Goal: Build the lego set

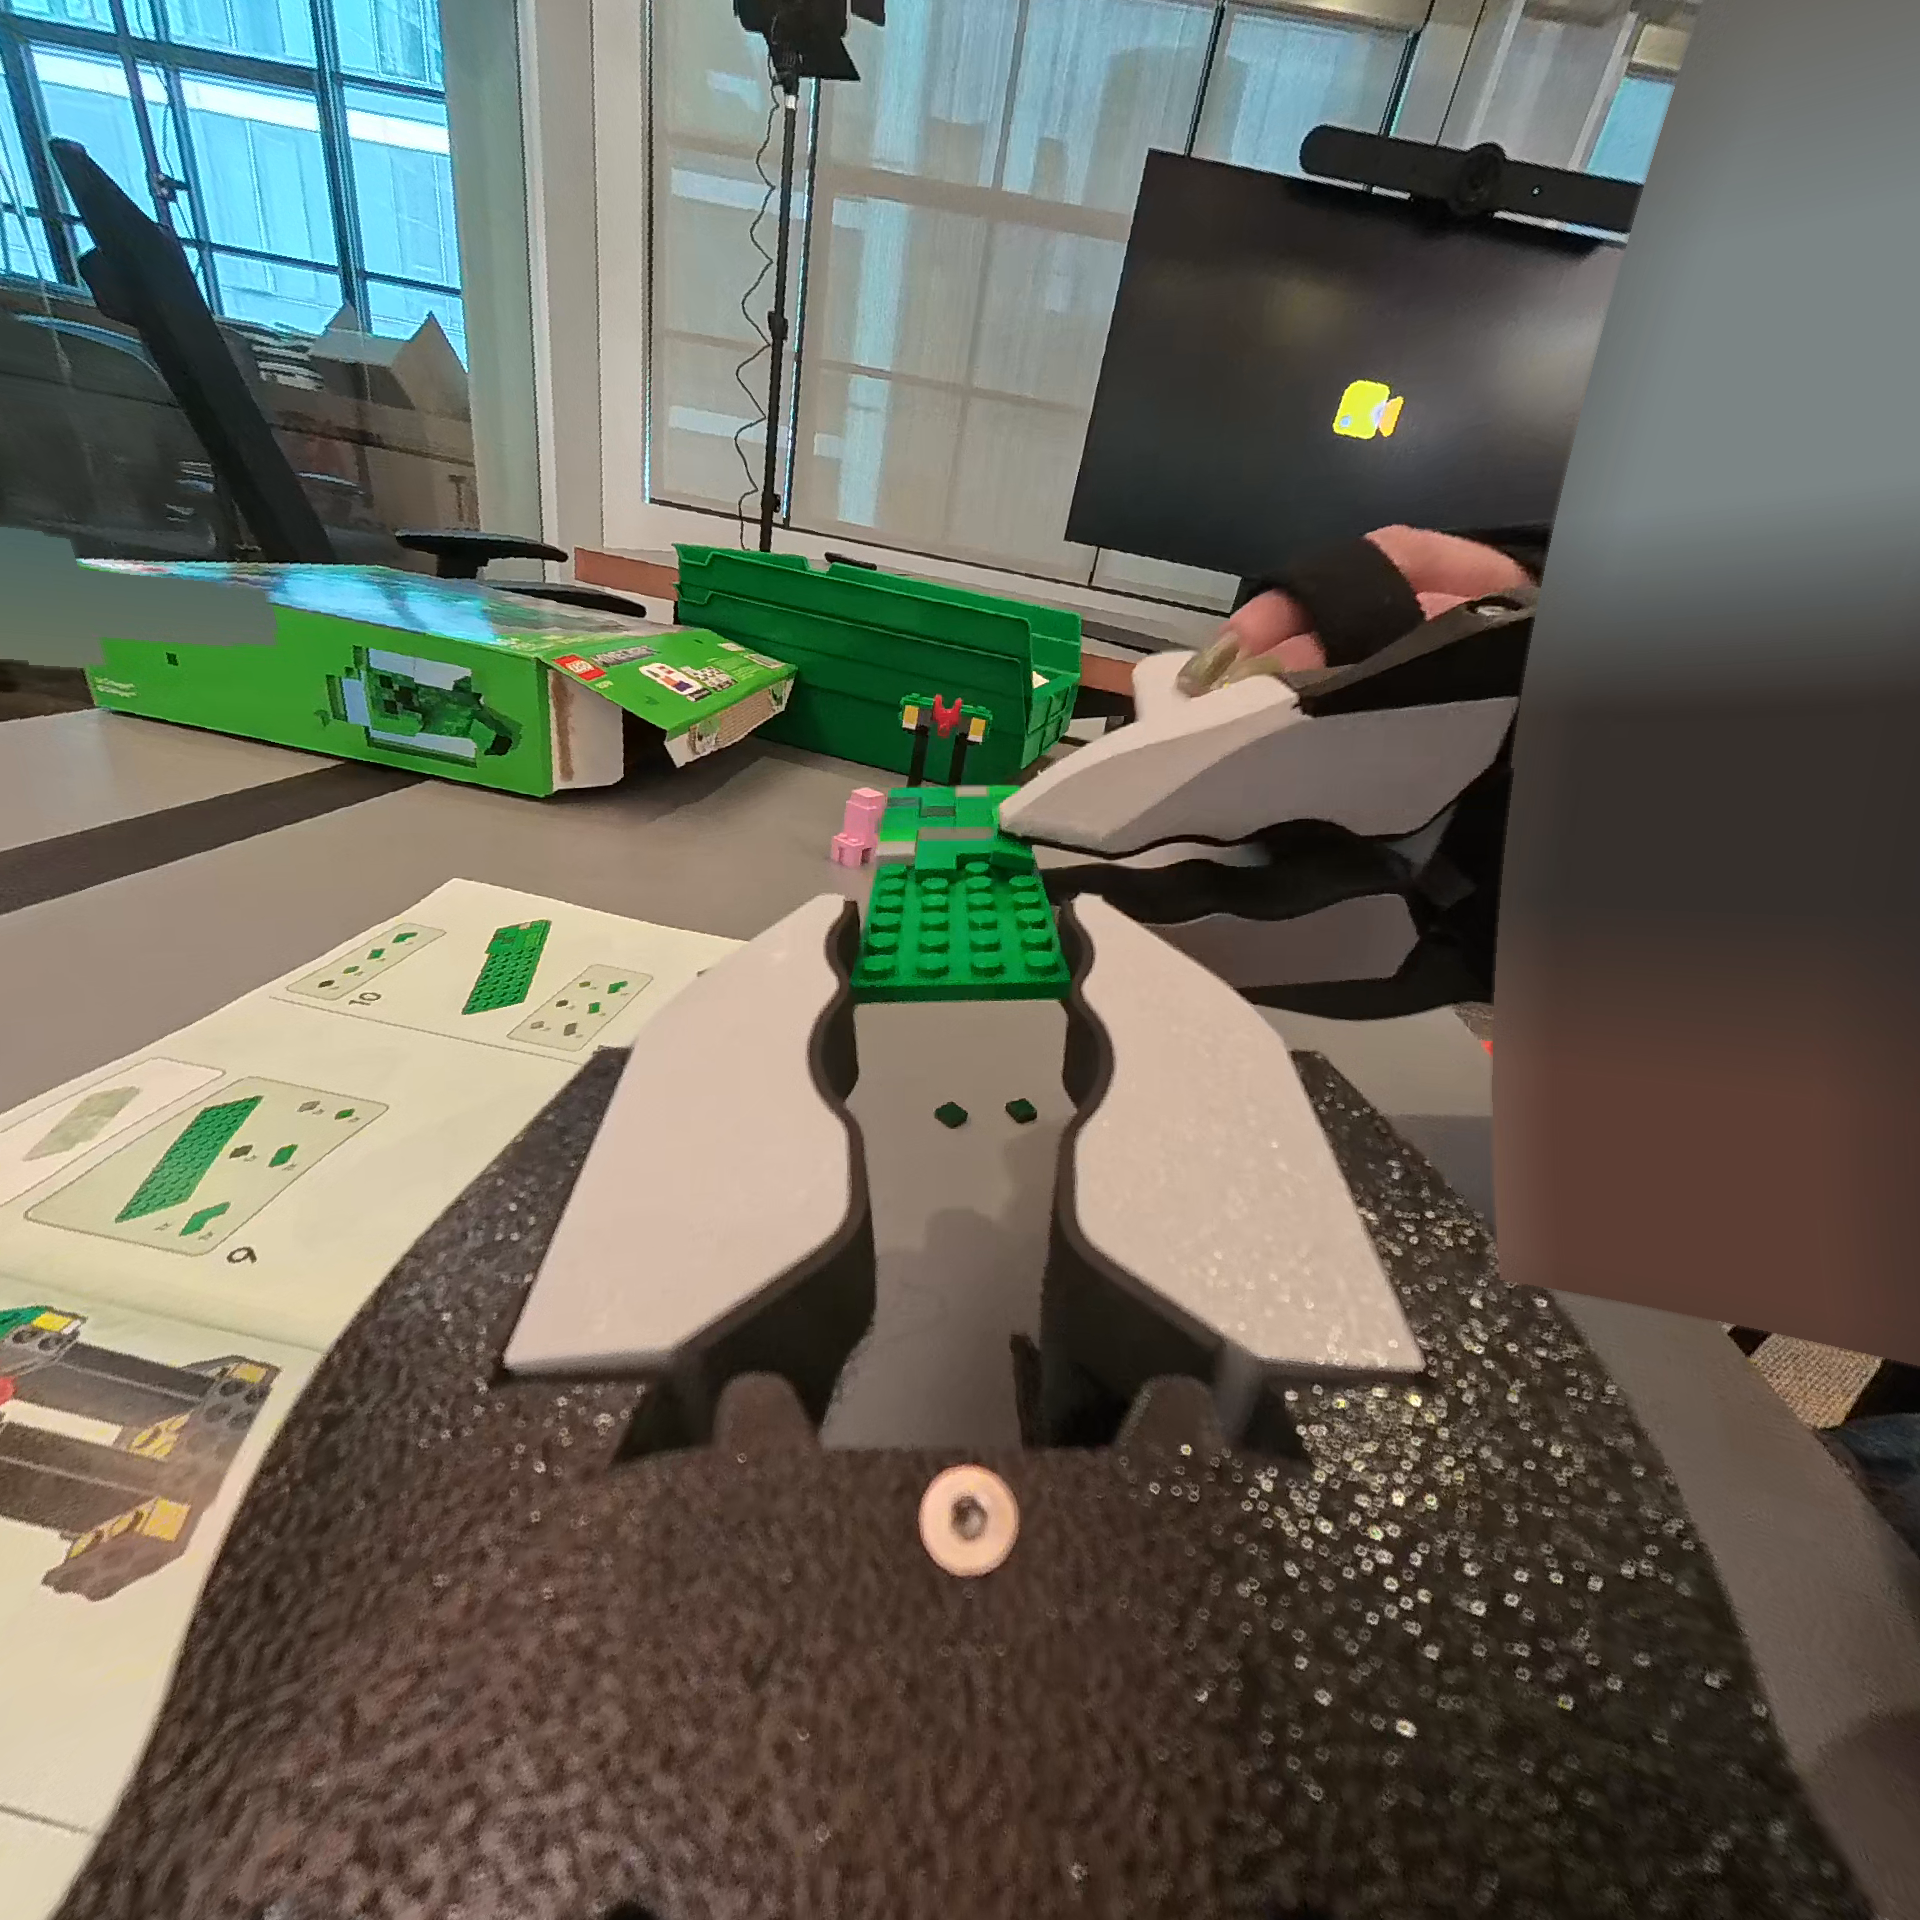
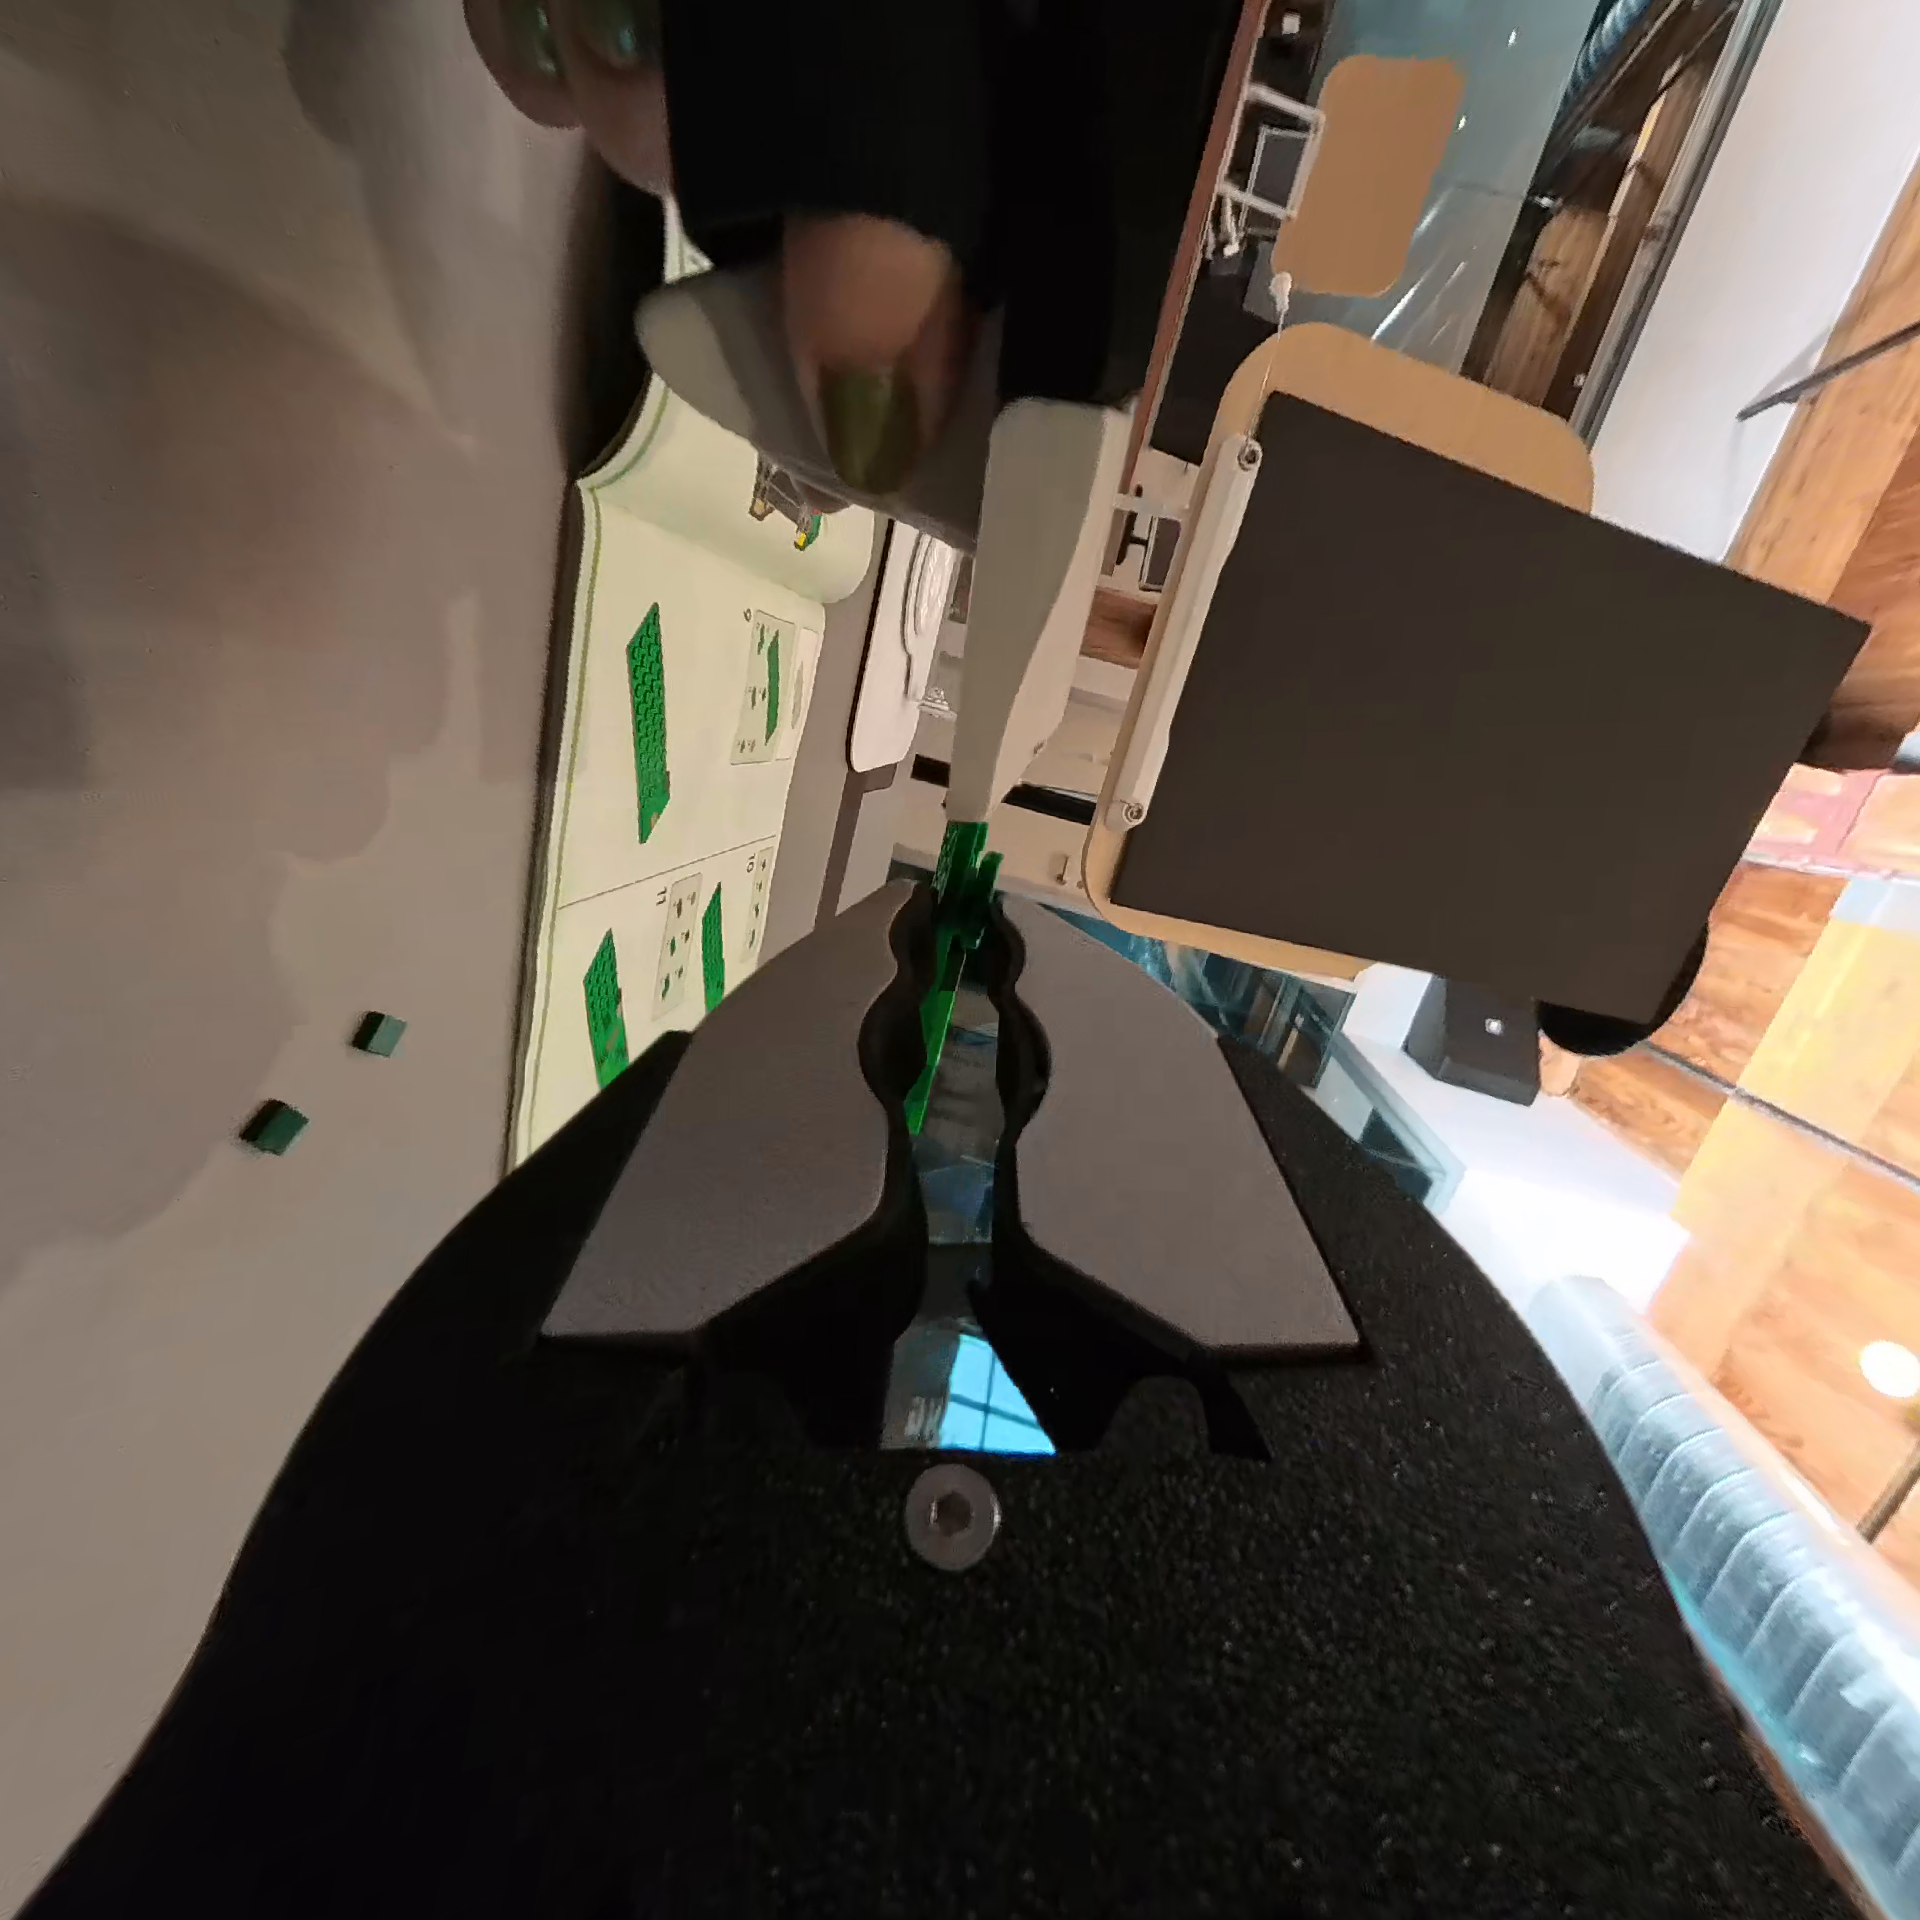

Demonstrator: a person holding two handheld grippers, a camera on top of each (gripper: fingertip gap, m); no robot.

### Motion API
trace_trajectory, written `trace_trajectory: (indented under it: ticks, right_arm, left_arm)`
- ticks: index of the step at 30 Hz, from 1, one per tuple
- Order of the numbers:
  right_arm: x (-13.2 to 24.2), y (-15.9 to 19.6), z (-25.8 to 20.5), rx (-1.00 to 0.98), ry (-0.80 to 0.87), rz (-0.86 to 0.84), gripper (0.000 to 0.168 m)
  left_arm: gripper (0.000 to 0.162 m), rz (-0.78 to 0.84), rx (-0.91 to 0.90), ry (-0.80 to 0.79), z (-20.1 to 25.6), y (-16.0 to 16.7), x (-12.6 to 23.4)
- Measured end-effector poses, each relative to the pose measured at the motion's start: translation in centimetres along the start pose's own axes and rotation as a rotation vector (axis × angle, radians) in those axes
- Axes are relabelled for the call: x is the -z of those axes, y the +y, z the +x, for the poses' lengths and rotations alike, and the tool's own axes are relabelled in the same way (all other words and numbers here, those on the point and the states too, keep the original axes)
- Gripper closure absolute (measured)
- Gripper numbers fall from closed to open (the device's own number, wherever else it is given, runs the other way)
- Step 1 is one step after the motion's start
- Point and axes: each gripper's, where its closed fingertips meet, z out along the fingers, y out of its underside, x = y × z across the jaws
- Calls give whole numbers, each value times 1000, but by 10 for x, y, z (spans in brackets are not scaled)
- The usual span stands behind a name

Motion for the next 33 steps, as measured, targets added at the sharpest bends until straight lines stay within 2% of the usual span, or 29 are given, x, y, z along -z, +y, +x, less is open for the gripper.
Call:
trace_trajectory:
  ticks: [3,8,18,33]
  right_arm:
    - [2,1,-2,28,-18,17,160]
    - [3,-1,-5,-35,-39,35,159]
    - [4,0,-1,-46,-2,23,160]
    - [6,3,-3,142,7,-7,160]
  left_arm:
    - [126,-14,-12,0,1,2,-1]
    - [126,-15,-12,5,3,2,-2]
    - [126,-8,-1,8,3,2,-2]
    - [126,-41,-9,9,5,6,-5]
